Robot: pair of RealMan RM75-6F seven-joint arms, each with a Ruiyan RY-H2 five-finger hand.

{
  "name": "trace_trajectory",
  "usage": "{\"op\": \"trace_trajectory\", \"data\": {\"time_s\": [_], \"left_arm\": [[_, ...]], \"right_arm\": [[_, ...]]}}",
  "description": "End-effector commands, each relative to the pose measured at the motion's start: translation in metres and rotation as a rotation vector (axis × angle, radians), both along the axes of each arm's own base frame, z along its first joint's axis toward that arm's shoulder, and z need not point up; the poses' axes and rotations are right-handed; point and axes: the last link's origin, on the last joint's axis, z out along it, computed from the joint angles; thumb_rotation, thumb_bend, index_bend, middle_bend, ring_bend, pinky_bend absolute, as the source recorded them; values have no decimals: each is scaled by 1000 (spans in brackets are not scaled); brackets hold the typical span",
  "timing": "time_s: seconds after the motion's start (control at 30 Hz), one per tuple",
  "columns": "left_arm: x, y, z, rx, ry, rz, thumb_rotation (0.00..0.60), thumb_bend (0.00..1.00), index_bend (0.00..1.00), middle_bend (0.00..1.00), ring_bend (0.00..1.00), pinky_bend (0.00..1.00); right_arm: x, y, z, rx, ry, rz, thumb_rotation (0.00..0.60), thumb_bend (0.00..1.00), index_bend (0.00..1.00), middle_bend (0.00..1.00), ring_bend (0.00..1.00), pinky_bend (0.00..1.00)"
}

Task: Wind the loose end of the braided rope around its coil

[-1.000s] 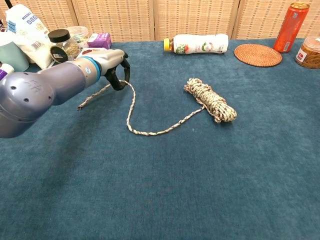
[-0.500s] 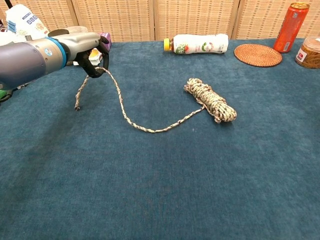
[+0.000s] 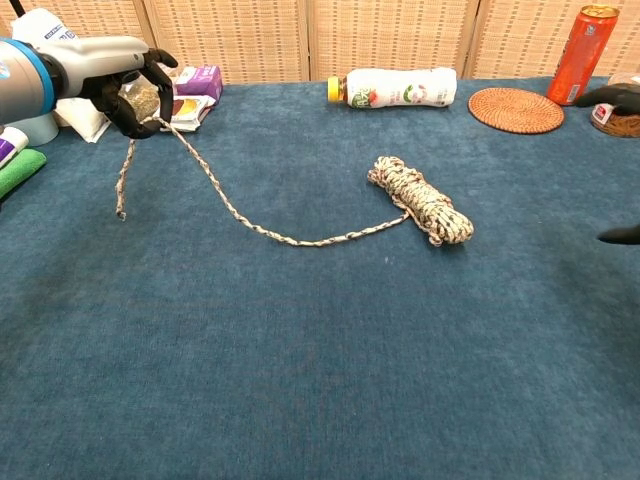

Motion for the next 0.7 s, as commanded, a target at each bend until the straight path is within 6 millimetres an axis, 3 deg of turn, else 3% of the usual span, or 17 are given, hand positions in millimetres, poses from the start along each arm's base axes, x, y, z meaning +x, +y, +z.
{"op": "trace_trajectory", "data": {"time_s": [0.03, 0.27, 0.43, 0.7], "left_arm": [[3, -6, 9, 6, -7, -14, 600, 519, 641, 0, 0, 0], [13, -18, 22, 9, -33, -41, 600, 514, 642, 0, 0, 0], [23, -25, 25, 7, -69, -58, 600, 513, 643, 0, 0, 0], [22, -30, 25, 6, -102, -55, 600, 513, 643, 0, 0, 0]], "right_arm": [[28, -20, -13, 53, -27, 40, 600, 0, 0, 0, 0, 0], [66, -41, -57, 165, -5, 32, 600, 0, 0, 0, 0, 0], [98, -53, -85, 148, 48, 19, 600, 0, 0, 0, 0, 0], [121, -67, -120, 60, 116, -64, 600, 0, 0, 0, 0, 0]]}}
